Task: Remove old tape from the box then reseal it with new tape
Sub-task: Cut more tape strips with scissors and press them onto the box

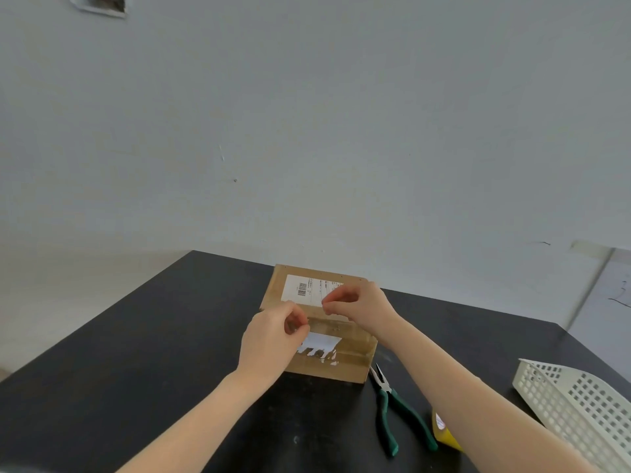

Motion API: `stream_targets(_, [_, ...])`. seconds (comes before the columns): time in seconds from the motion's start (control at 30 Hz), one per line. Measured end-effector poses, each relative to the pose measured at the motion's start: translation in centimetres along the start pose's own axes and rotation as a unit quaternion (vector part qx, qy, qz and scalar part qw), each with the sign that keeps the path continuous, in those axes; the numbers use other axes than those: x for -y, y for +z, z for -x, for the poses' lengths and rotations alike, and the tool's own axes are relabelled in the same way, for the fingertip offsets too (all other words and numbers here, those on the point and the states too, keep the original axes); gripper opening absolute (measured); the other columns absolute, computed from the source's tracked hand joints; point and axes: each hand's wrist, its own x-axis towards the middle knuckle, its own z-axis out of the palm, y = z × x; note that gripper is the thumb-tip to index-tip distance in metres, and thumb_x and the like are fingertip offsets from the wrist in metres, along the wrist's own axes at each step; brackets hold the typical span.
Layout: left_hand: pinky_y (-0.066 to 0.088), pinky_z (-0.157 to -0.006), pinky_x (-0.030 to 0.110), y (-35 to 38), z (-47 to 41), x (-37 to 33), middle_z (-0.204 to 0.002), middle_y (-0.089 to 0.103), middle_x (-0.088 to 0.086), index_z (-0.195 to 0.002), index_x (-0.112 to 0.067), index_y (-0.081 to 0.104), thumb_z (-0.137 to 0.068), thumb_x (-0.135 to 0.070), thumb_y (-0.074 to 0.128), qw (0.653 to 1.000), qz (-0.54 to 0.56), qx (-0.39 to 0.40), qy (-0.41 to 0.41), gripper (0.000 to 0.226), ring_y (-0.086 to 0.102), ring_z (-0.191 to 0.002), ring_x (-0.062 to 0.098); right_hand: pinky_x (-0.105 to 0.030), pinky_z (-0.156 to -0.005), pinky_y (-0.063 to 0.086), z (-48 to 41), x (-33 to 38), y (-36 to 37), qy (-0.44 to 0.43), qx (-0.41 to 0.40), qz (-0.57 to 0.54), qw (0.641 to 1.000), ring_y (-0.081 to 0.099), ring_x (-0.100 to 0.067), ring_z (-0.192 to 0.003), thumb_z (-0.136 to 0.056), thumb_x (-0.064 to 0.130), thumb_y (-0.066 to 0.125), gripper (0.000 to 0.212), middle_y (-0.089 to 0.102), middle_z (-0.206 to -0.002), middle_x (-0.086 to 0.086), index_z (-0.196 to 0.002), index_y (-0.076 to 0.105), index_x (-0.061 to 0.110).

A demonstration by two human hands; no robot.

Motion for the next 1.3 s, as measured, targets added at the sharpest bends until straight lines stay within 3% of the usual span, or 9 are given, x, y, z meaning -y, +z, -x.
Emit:
stream_targets(0.2, [0.053,-0.065,0.019,0.9,0.7,0.4,-0.072,0.061,-0.018,-0.078,-0.031,0.063,-0.082,-0.026,0.07,0.999,-0.021,-0.033,-0.023,0.009,0.059,-0.068,0.004,-0.018,-0.078,0.055,-0.2,-0.4,0.7,-0.022,-0.006,0.048,0.999,0.068,-0.004,-0.085,-0.08,0.021,0.078,0.006,0.074,-0.088,0.009,-0.085,0.078,0.02])
stream_targets(0.67, [0.051,-0.061,0.017,2.0,0.8,0.5,-0.069,0.06,-0.018,-0.076,-0.031,0.062,-0.081,-0.029,0.071,0.997,-0.038,-0.06,-0.035,0.011,0.058,-0.065,0.004,-0.011,-0.07,0.048,0.0,-0.5,1.3,-0.041,-0.035,0.074,0.996,0.065,-0.001,-0.082,-0.082,0.022,0.075,0.003,0.071,-0.085,0.012,-0.085,0.077,0.022])
stream_targets(0.87, [0.049,-0.056,0.02,2.0,0.4,0.9,-0.064,0.06,-0.013,-0.069,-0.027,0.059,-0.077,-0.03,0.074,0.99,-0.111,-0.079,0.023,0.017,0.055,-0.057,0.007,-0.007,-0.068,0.046,0.2,-0.6,1.3,-0.043,-0.031,0.067,0.996,0.064,0.001,-0.083,-0.082,0.023,0.076,0.004,0.071,-0.085,0.013,-0.084,0.075,0.026])
stream_targets(1.03, [0.048,-0.048,0.026,1.6,-0.1,1.3,-0.056,0.055,-0.008,-0.06,-0.022,0.051,-0.068,-0.025,0.08,0.975,-0.173,-0.109,0.092,0.031,0.05,-0.05,0.01,-0.005,-0.065,0.045,0.6,-0.9,1.3,-0.049,-0.025,0.066,0.996,0.064,-0.001,-0.081,-0.075,0.02,0.081,0.024,0.072,-0.087,0.01,-0.097,0.072,0.026])
stream_targets(1.13, [0.045,-0.052,0.024,1.5,-0.3,1.7,-0.068,0.059,-0.002,-0.071,-0.018,0.055,-0.063,-0.03,0.083,0.961,-0.215,-0.121,0.129,0.032,0.053,-0.062,0.013,-0.008,-0.066,0.045,0.8,-1.1,1.6,-0.065,-0.032,0.094,0.993,0.062,-0.006,-0.084,-0.075,0.021,0.081,0.037,0.068,-0.096,0.008,-0.109,0.066,0.027])
stream_targets(1.3, [0.049,-0.078,0.034,1.2,-1.3,2.1,-0.106,0.059,0.006,-0.104,-0.019,0.059,-0.06,-0.042,0.084,0.955,-0.249,-0.113,0.116,0.056,0.055,-0.094,0.023,-0.021,-0.078,0.035,0.6,-1.8,2.2,-0.115,-0.041,0.244,0.962,0.044,-0.007,-0.095,-0.075,0.037,0.078,0.042,0.056,-0.106,0.014,-0.114,0.064,0.032])
